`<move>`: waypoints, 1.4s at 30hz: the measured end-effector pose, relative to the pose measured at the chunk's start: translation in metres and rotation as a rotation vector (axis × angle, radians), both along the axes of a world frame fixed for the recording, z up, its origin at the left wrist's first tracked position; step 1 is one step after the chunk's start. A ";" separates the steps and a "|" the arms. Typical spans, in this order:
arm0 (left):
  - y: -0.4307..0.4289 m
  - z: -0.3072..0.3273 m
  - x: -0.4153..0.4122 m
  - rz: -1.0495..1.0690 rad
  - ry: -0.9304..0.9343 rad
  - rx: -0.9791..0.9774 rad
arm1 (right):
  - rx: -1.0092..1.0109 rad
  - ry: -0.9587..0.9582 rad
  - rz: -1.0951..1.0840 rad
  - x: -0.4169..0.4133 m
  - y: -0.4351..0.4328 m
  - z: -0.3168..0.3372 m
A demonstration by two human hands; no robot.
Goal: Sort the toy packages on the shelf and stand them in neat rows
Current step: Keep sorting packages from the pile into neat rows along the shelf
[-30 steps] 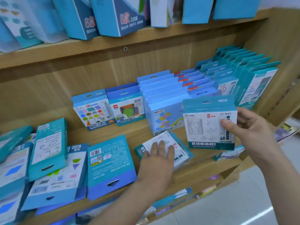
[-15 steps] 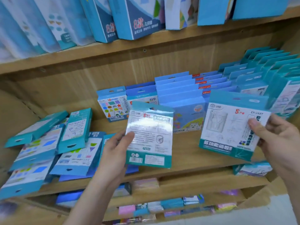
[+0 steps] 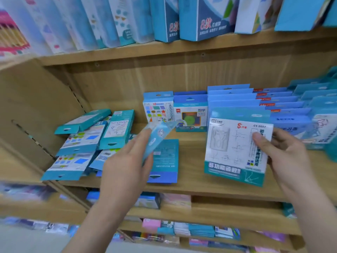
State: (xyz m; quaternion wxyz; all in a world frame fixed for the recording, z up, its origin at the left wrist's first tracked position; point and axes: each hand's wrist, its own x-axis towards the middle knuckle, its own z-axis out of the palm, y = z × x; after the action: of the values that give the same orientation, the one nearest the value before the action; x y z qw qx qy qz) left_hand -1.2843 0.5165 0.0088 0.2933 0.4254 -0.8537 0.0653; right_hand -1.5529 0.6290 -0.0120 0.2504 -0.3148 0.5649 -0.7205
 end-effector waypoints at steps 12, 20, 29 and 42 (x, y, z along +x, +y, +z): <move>0.001 -0.049 -0.009 -0.113 -0.262 0.313 | -0.016 -0.020 0.026 0.022 -0.021 0.006; -0.032 -0.025 0.031 -0.341 0.089 0.647 | -0.031 -0.192 0.062 0.042 -0.051 0.027; -0.170 -0.011 0.081 -0.111 -0.524 0.360 | -0.067 0.065 0.051 0.092 -0.123 0.058; -0.214 0.042 0.097 0.008 0.066 -0.018 | 0.020 0.229 -0.008 0.128 -0.195 0.085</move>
State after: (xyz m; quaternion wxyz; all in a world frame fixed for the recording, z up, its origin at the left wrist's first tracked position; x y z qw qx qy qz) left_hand -1.1873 0.3024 0.0507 0.3249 0.4281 -0.8412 0.0599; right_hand -1.4247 0.4336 0.0725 0.1844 -0.3903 0.5982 -0.6751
